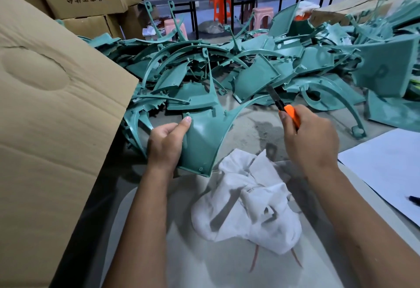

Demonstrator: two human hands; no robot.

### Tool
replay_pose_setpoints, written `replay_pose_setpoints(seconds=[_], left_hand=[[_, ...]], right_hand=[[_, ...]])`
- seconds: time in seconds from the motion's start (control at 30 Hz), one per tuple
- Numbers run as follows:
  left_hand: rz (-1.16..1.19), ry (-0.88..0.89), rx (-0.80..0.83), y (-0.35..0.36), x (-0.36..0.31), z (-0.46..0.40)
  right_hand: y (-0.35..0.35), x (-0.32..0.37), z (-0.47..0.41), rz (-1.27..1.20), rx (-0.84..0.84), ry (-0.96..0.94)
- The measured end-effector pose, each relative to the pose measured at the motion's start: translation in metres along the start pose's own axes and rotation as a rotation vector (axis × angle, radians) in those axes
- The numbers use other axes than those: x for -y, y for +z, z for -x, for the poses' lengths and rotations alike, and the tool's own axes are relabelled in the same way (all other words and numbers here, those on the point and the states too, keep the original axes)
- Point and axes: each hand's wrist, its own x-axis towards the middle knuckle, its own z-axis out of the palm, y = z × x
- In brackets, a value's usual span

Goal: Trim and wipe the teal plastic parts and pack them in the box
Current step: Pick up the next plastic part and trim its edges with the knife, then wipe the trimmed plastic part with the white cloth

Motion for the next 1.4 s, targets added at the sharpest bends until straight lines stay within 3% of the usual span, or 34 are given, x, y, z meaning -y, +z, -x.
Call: replay_pose_setpoints(seconds=[0.43, 0.6, 0.9, 1.0, 1.07, 1.13, 1.2, 1.3, 1.4], left_hand=[[0.039, -0.091, -0.019, 0.001, -0.001, 0.004], [0.11, -0.148, -0.075, 0.006, -0.003, 0.007], [0.216, -0.273, 0.0, 0.0, -0.013, 0.011], [0.239, -0.223, -0.06, 0.004, -0.014, 0.014], [0.243, -0.198, -0.121, 0.006, -0.014, 0.014], [0.259, -0.201, -0.191, 0.006, -0.014, 0.011], [0.285, -0.193, -0.244, 0.005, -0.011, 0.008], [0.259, -0.177, -0.263, 0.005, -0.008, 0.006], [0.225, -0.163, -0.245, 0.007, -0.007, 0.006]], right_hand=[[-0.002, 0.0, -0.002, 0.225, -0.023, 0.093], [0.002, 0.006, -0.001, 0.26, 0.054, 0.116], [-0.006, -0.007, -0.009, 0.337, 0.141, 0.281], [-0.011, 0.004, -0.003, 0.377, 0.243, 0.172], [-0.02, 0.014, 0.001, 0.211, 0.273, -0.036], [-0.033, 0.023, 0.003, -0.177, 0.506, -0.211], [-0.04, 0.033, 0.008, -0.49, 0.908, -0.214], [-0.041, 0.038, 0.012, -0.394, 1.221, -0.373], [-0.041, 0.036, 0.014, -0.26, 1.285, -0.492]])
